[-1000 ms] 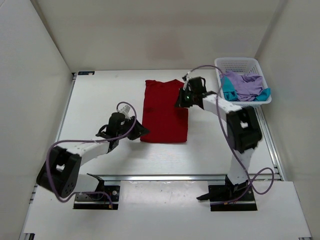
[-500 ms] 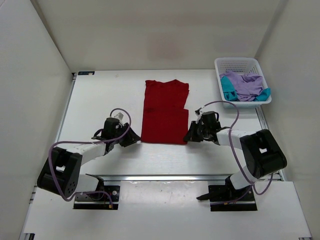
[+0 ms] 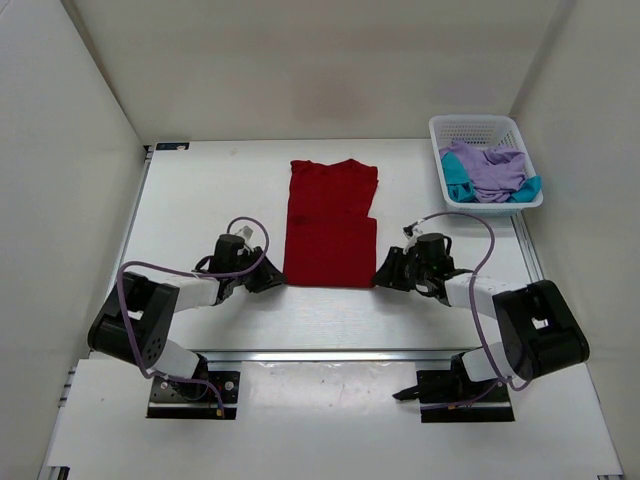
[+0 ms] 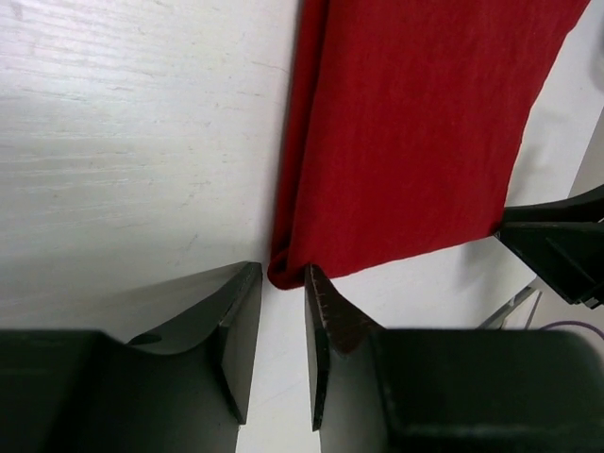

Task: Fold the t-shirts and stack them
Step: Grab one side of the 2/3 rectangular tshirt with both arms, then fold the long partially folded tshirt into a neat square

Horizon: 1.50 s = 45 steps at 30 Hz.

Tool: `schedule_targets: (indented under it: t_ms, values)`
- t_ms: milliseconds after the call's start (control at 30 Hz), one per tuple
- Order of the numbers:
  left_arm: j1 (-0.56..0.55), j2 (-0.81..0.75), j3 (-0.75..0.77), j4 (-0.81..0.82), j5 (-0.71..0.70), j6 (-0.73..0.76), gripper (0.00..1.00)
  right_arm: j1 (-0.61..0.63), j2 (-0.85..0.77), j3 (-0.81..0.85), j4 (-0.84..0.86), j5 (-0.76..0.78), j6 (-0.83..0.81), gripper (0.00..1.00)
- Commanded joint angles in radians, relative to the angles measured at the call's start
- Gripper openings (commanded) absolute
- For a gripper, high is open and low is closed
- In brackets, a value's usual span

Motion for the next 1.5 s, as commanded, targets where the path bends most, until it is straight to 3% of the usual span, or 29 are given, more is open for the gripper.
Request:
schedule_targets:
  t_ms: [0, 133, 200, 233, 300, 500, 700, 800, 933, 1033, 1133, 1233, 1467]
  values:
    - [-0.019, 0.005, 0.031, 0.017, -0.007, -0.003, 0.36, 0.030, 0.035, 0.004, 0.040, 0.001, 0.006, 0.35]
    - [-0.042, 0.013, 0.047, 0.003, -0.030, -0.002, 0.29, 0.061, 0.076, 0.006, 0.070, 0.007, 0.028, 0.33]
    - [-0.042, 0.008, 0.041, 0.009, -0.031, -0.003, 0.18, 0.066, 0.082, 0.003, 0.099, 0.006, 0.034, 0.18]
    - [-0.038, 0.014, 0.050, -0.002, -0.027, -0.003, 0.08, 0.066, 0.087, -0.005, 0.104, 0.007, 0.037, 0.10]
    - [-0.042, 0.010, 0.065, -0.035, -0.034, 0.021, 0.00, 0.081, 0.070, -0.014, 0.101, 0.024, 0.045, 0.01]
    - [-0.071, -0.117, 0.045, -0.200, 0.007, 0.113, 0.00, 0.165, -0.110, -0.121, 0.049, 0.093, 0.092, 0.00]
    - [-0.194, -0.428, -0.053, -0.599, 0.064, 0.158, 0.00, 0.480, -0.440, -0.185, -0.299, 0.292, 0.268, 0.00]
    - [-0.173, -0.586, 0.005, -0.698, 0.045, 0.129, 0.00, 0.572, -0.574, -0.131, -0.416, 0.361, 0.335, 0.00]
    - [-0.139, -0.483, 0.253, -0.700, 0.028, 0.181, 0.00, 0.344, -0.550, 0.037, -0.428, 0.242, 0.149, 0.00]
    - [-0.022, -0.354, 0.339, -0.509, 0.209, 0.077, 0.00, 0.152, -0.403, 0.203, -0.419, 0.176, -0.001, 0.00]
    - [-0.007, -0.218, 0.467, -0.415, 0.118, 0.063, 0.00, -0.079, -0.210, 0.352, -0.344, 0.014, -0.059, 0.00]
    - [0.002, -0.083, 0.543, -0.291, 0.090, -0.007, 0.00, -0.140, -0.008, 0.531, -0.359, -0.003, -0.104, 0.00]
    - [0.036, 0.294, 0.848, -0.318, -0.105, 0.018, 0.00, -0.190, 0.392, 0.904, -0.381, -0.083, -0.104, 0.00]
